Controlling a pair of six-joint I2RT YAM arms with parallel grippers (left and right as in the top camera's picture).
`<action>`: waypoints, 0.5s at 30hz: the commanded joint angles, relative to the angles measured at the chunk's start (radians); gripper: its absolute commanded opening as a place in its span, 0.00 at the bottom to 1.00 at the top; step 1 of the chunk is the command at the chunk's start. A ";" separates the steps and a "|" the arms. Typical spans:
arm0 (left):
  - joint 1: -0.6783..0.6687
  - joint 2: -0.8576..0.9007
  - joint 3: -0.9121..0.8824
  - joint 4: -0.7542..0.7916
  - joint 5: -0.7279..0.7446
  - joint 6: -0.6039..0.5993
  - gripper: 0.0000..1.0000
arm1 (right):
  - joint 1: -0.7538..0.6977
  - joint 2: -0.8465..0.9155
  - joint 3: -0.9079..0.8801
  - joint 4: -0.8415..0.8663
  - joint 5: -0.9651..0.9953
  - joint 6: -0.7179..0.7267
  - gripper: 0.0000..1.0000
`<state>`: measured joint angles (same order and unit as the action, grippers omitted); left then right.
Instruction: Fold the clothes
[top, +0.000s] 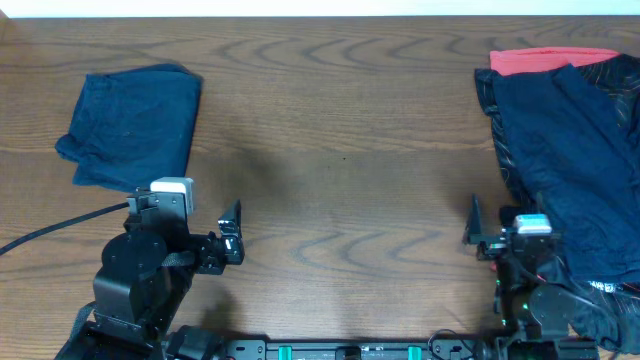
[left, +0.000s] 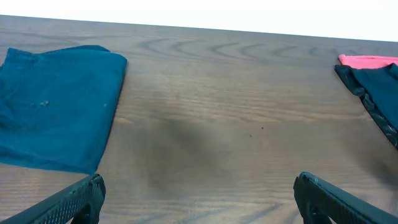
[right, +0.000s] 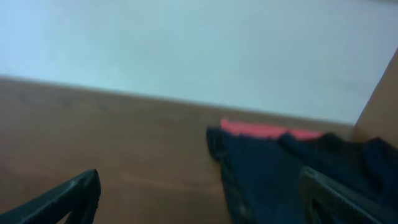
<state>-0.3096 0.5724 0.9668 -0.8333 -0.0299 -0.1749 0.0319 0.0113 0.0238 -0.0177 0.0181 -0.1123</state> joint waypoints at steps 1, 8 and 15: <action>-0.002 -0.003 -0.001 0.000 -0.005 0.013 0.98 | -0.006 -0.006 -0.018 -0.046 -0.010 -0.019 0.99; -0.002 -0.003 -0.001 0.000 -0.005 0.013 0.98 | -0.006 -0.006 -0.018 -0.055 -0.010 -0.019 0.99; -0.002 -0.003 -0.001 0.000 -0.005 0.013 0.98 | -0.006 -0.005 -0.018 -0.055 -0.010 -0.019 0.99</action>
<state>-0.3096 0.5724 0.9668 -0.8333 -0.0299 -0.1749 0.0319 0.0120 0.0067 -0.0692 0.0147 -0.1181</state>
